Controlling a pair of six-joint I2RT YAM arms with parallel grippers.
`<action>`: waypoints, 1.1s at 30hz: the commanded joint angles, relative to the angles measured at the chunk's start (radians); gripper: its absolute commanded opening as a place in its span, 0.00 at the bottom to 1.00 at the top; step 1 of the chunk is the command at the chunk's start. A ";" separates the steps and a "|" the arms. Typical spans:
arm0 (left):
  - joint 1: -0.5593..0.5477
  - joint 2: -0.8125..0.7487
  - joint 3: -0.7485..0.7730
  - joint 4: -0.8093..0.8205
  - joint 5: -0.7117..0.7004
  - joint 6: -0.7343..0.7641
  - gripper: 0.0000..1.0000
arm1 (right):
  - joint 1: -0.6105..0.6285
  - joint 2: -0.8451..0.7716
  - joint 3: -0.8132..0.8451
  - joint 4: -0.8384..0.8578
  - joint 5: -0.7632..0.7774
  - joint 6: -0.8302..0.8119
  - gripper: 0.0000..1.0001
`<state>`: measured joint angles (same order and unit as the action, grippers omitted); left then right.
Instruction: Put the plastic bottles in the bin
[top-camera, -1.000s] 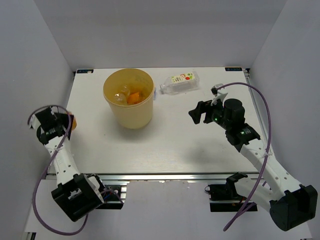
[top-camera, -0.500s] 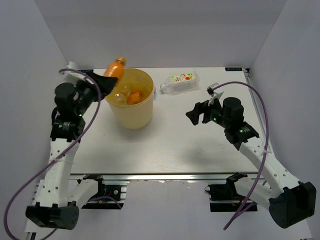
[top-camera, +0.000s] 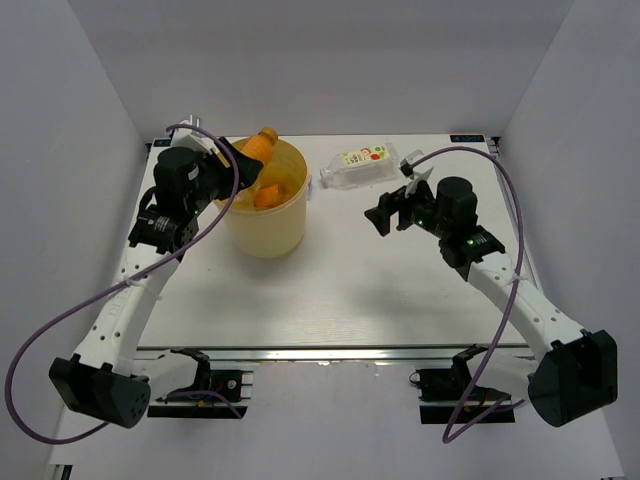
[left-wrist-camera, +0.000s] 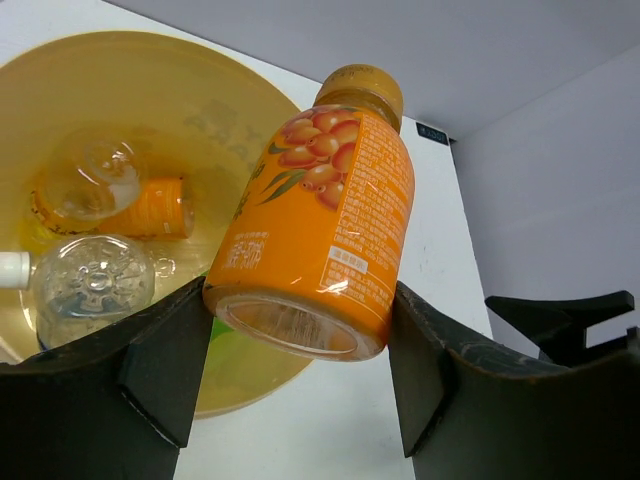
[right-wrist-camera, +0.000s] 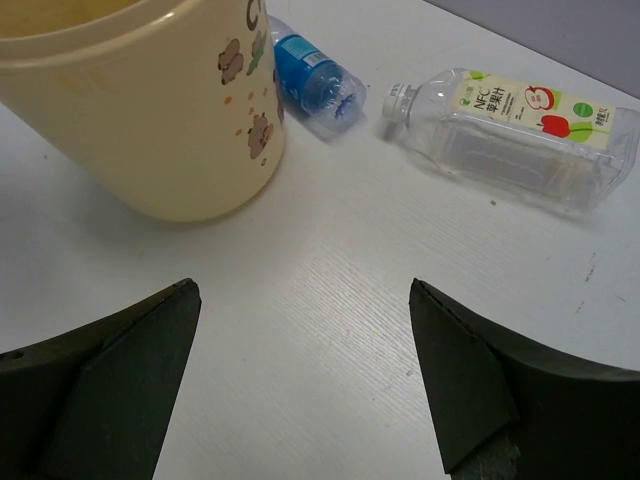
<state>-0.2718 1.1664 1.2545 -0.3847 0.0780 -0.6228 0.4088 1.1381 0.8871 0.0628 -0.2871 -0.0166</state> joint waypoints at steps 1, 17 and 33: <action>0.000 -0.031 -0.024 0.021 -0.041 0.028 0.38 | -0.007 0.043 0.068 0.080 0.006 -0.071 0.89; 0.000 0.053 0.154 -0.063 -0.144 0.077 0.98 | -0.018 0.648 0.669 -0.263 -0.118 -0.701 0.89; 0.171 0.156 0.084 0.032 -0.248 0.043 0.98 | 0.004 1.268 1.308 0.060 -0.277 0.051 0.89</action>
<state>-0.1097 1.3403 1.3815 -0.3973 -0.1726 -0.5896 0.4015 2.3558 2.0941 -0.0650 -0.5468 -0.1944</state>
